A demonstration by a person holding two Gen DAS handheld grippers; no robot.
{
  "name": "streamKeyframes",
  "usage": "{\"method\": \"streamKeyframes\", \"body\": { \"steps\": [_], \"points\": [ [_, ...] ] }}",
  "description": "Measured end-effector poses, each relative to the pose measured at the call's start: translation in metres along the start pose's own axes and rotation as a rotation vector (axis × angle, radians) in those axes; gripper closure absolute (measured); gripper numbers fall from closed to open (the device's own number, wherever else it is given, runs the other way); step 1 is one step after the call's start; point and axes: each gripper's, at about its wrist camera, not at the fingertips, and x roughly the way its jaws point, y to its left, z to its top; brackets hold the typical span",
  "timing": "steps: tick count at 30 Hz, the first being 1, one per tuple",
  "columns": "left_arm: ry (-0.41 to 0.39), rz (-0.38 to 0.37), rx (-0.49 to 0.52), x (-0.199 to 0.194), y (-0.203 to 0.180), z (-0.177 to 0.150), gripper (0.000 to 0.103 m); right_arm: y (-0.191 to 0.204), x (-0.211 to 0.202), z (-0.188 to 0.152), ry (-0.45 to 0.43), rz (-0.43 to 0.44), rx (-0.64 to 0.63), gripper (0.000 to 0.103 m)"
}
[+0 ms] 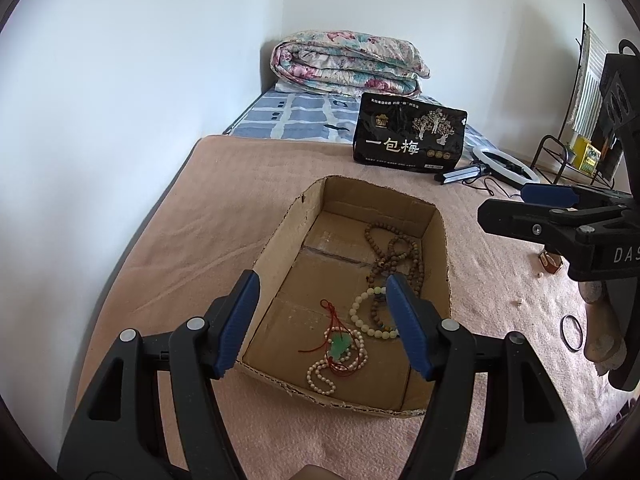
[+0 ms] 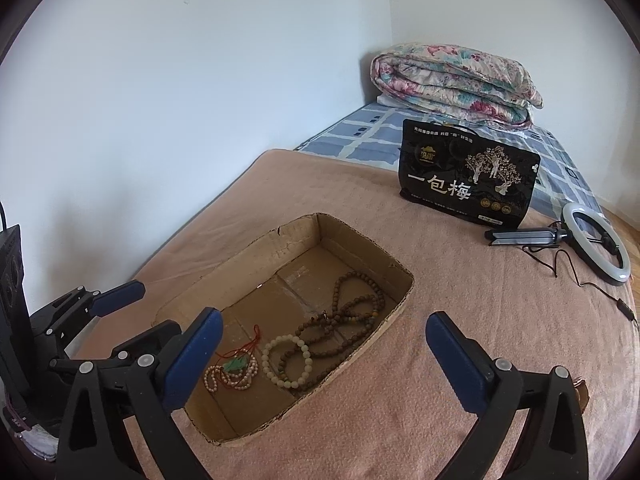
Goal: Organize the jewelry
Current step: 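Withdraw both open tools from the box toward the remaining jewelry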
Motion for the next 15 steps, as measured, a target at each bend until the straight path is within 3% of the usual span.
{"method": "streamKeyframes", "body": {
  "steps": [15],
  "points": [
    [-0.044,-0.015,0.051,-0.032,-0.031,0.007,0.035,-0.027,-0.046,-0.011,-0.054,-0.106,0.006,0.000]
  ]
}}
